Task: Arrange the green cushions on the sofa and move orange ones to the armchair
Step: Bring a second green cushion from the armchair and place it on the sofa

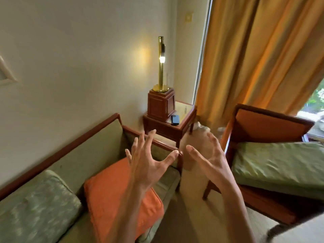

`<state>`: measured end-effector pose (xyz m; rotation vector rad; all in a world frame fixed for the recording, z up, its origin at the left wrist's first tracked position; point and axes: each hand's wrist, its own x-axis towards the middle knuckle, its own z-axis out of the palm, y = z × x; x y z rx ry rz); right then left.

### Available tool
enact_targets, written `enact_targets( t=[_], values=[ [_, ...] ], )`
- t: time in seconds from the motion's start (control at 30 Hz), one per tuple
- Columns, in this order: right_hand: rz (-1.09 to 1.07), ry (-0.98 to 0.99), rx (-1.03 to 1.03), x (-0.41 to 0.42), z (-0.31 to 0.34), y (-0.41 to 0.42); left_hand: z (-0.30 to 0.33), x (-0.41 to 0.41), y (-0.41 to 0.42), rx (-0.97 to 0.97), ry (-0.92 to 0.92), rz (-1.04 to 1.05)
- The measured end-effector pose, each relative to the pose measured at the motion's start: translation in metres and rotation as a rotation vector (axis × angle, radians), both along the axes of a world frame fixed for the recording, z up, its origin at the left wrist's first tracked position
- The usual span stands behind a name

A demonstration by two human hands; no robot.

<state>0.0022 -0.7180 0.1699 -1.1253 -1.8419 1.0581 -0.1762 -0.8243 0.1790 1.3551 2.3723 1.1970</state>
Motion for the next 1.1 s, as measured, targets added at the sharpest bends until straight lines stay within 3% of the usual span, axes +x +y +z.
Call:
enact_targets(
  t=[0.17, 0.47, 0.87, 1.1],
  values=[
    [-0.196, 0.029, -0.027, 0.094, -0.005, 0.019, -0.001, 0.071, 0.061, -0.003, 0.007, -0.203],
    [-0.400, -0.004, -0.056, 0.182, -0.019, 0.090, -0.024, 0.145, 0.183, -0.007, -0.030, -0.483],
    [-0.535, -0.044, -0.058, 0.221, -0.011, 0.289, -0.030, 0.165, 0.428, 0.022, -0.183, -0.697],
    [-0.691, -0.059, -0.215, 0.291, -0.025, 0.364, -0.058, 0.175, 0.535, -0.124, -0.199, -0.781]
  ],
)
